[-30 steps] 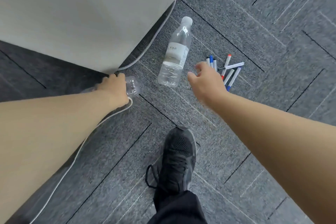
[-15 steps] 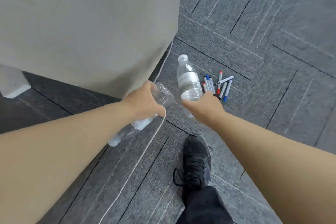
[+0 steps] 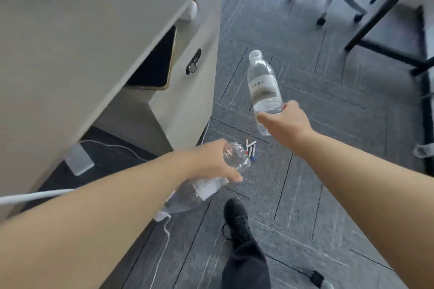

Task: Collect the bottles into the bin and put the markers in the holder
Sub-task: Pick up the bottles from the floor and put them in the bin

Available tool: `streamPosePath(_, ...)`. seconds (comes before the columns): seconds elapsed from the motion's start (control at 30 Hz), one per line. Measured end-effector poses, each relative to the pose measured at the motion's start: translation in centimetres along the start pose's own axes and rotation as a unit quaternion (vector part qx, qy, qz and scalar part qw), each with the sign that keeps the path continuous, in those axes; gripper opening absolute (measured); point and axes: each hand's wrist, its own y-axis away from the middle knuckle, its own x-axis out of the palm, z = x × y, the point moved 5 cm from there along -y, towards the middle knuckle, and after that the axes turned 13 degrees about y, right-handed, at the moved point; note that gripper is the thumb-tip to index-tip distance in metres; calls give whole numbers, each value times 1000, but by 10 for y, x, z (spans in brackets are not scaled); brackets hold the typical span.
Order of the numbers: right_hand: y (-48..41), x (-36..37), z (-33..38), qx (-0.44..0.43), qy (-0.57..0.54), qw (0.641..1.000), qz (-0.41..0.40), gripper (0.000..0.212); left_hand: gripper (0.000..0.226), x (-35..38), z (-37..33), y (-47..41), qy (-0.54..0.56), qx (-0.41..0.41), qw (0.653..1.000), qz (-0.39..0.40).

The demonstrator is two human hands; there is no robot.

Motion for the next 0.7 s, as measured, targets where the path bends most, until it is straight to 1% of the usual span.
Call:
streamPosePath(0.1,29,-39,27,10,-32,999,0,58,78,-16,-52,48,62,28,995,-72)
streamPosePath(0.2,42,-112,77,-15,-46,999,-22,58,68,-68,-128,87,169,78,970,-155)
streamPosePath(0.27,44,-169,115,-58,-48,996,-48,60,58,-103,-177,117,266,110,936,-203)
streamPosePath(0.33,50,-228,158,-98,-45,991,-78,66,35,-137,-218,152,351,132,891,-257)
streamPosePath(0.37,52,-254,182,-121,-39,988,-86,69,27,-153,-233,170,366,142,875,-284)
streamPosePath(0.4,55,-277,206,-147,-30,984,-96,67,25,-170,-245,187,353,152,870,-308)
streamPosePath(0.43,59,-297,230,-170,-27,980,-98,55,25,-187,-253,205,337,159,866,-333)
streamPosePath(0.47,67,-312,253,-199,-29,974,-101,37,24,-203,-257,223,321,167,861,-357)
streamPosePath(0.5,74,-324,274,-223,-39,968,-105,27,23,-218,-259,246,318,175,852,-378)
streamPosePath(0.6,118,-334,335,-298,-57,949,-91,26,22,-265,-243,323,326,176,813,-450)
streamPosePath(0.63,135,-330,354,-314,-55,944,-84,29,29,-279,-229,354,319,164,805,-473)
streamPosePath(0.7,176,-317,393,-351,-58,933,-53,50,60,-298,-201,424,294,133,789,-523)
